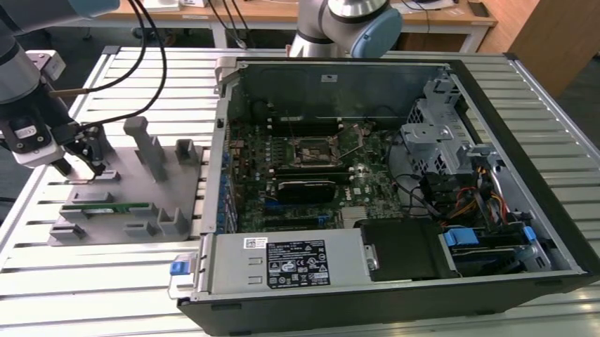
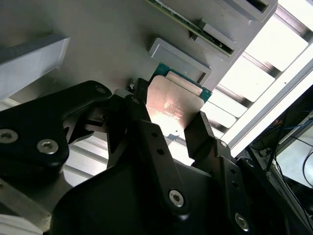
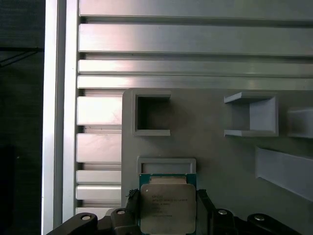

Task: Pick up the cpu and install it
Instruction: 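Pick up the cpu and move it towards the insertion slot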

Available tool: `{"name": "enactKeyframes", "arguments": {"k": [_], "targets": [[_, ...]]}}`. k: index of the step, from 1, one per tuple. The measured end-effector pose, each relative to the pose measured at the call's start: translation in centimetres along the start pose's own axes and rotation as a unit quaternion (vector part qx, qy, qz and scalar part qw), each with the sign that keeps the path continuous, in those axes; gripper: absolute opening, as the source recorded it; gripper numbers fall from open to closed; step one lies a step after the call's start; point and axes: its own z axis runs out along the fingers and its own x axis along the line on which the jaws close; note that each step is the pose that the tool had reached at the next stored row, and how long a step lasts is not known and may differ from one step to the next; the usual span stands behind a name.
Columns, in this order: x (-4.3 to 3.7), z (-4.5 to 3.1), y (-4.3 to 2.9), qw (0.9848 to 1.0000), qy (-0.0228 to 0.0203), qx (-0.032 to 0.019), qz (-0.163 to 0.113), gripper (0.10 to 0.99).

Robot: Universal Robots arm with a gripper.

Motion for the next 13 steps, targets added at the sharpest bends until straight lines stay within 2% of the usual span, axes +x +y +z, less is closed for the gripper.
{"name": "enactKeyframes", "arguments": {"k": [13], "targets": [[-0.01, -0.66, 0.02, 1.0000, 0.0000, 0.0000, 0.000, 0.541]]}}
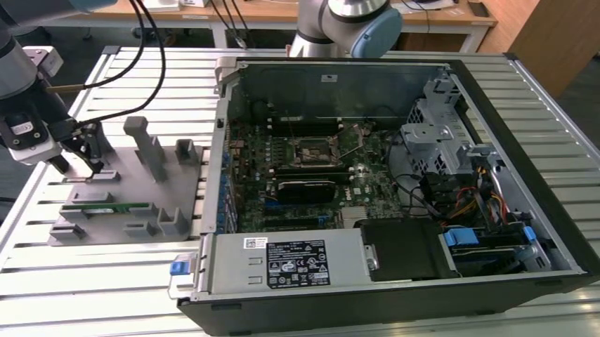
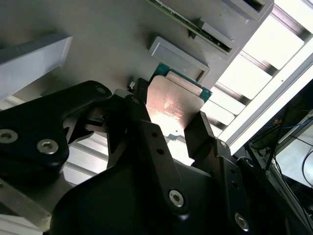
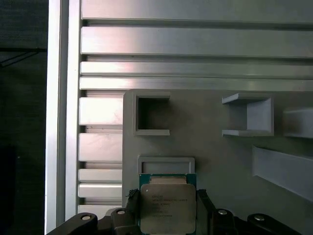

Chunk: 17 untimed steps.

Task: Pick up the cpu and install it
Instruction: 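Pick up the cpu and move it towards the insertion slot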

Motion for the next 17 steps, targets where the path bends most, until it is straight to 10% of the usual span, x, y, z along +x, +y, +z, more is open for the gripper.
{"name": "enactKeyframes", "arguments": {"k": [17], "targets": [[-0.02, -1.20, 0.04, 1.0000, -0.0001, -0.0001, 0.000, 0.541]]}}
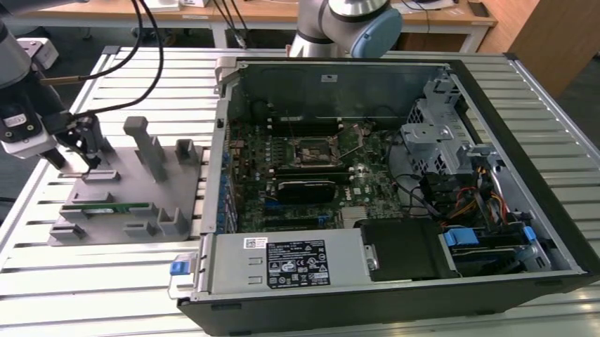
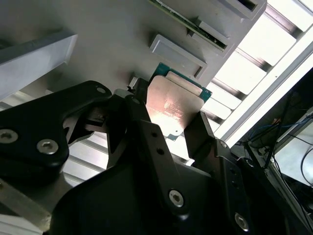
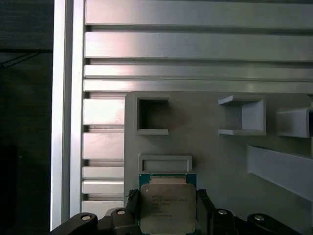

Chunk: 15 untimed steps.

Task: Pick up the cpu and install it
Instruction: 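Pick up the cpu and move it towards the insertion slot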

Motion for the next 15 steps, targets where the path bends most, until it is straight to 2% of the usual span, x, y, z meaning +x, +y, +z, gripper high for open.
{"name": "enactKeyframes", "arguments": {"k": [15], "targets": [[-0.01, -0.60, 0.02, 1.0000, 0.0001, 0.0000, 0.000, 0.541]]}}
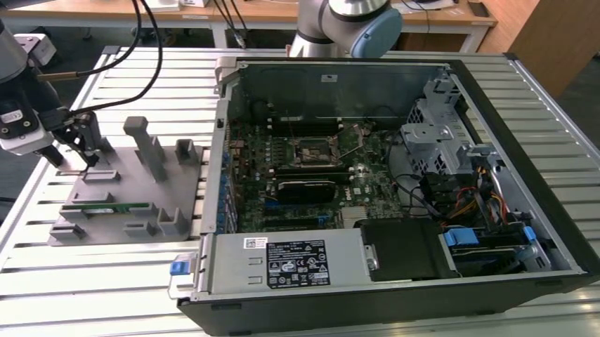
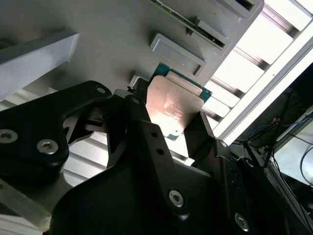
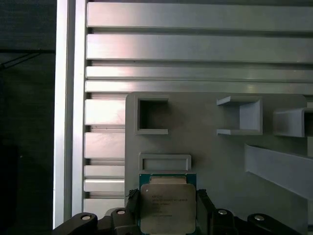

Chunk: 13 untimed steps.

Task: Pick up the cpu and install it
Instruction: 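Pick up the cpu and move it towards the insertion slot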

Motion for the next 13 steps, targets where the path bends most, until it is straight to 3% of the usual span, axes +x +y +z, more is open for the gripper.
{"name": "enactKeyframes", "arguments": {"k": [13], "targets": [[-0.01, -0.65, 0.03, 1.0000, 0.0000, 0.0000, 0.000, 0.541]]}}
